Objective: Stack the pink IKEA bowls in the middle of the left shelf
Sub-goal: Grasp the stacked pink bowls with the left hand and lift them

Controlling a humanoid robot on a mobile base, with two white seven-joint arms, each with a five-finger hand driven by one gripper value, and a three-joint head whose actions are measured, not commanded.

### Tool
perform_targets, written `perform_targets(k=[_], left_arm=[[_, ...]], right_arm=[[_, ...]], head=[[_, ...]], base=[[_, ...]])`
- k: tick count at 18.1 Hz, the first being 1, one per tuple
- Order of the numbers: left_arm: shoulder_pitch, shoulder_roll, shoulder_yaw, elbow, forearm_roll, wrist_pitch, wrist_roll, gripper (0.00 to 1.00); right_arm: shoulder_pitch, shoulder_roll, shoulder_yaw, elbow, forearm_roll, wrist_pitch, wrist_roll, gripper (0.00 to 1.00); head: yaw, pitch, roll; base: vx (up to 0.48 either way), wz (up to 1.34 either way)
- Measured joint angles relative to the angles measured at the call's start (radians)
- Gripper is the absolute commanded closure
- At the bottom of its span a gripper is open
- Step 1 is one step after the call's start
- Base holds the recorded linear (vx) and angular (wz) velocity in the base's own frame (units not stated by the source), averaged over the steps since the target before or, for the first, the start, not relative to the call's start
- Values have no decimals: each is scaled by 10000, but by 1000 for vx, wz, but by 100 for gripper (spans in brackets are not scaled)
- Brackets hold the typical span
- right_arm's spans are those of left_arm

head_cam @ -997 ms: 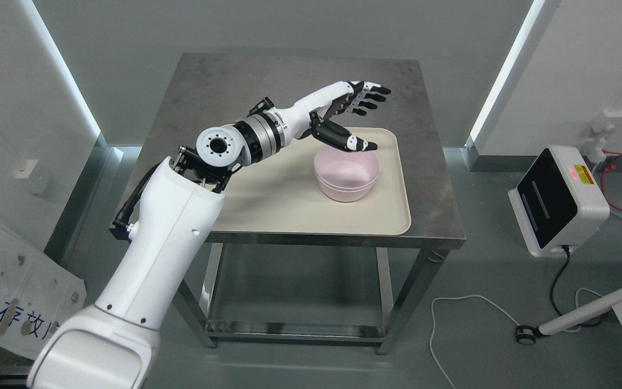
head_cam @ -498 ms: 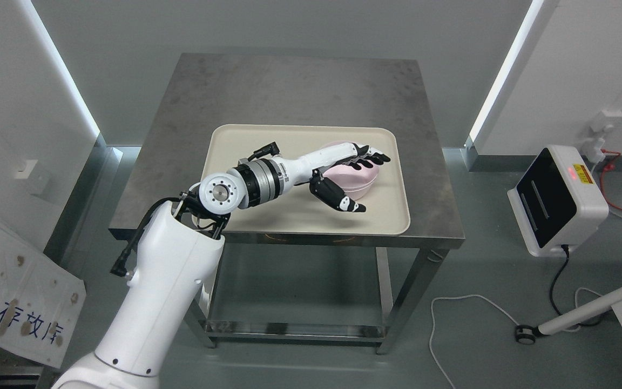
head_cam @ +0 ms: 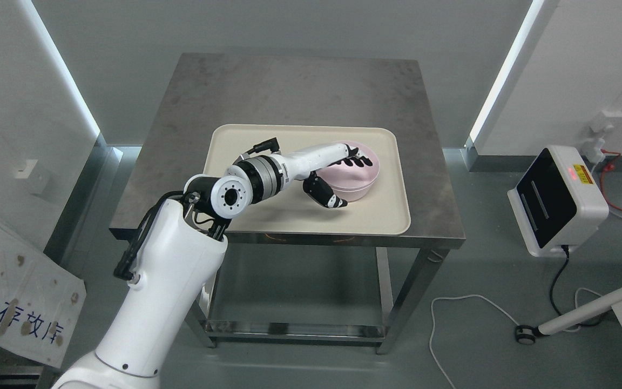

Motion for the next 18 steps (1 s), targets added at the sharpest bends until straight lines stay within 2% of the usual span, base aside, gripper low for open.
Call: perform_targets(k=[6,9,12,18], left_arm=[[-21,0,-276,64,-682,-472,3,53],[-26,0,-377,176,-955,-778,3,62],[-46,0,-439,276,-1104,-993,15,76],[-142,0,-460,579,-1228,-1975,395,91]], right_arm=[[-2,0,0,0,0,0,0,0],[-1,0,0,0,0,0,0,0],[-1,0,0,0,0,0,0,0],[-1,0,0,0,0,0,0,0]], head=[[0,0,0],[0,0,0],[0,0,0],[0,0,0]], base=[[3,7],[1,-18],[0,0],[-2,0]])
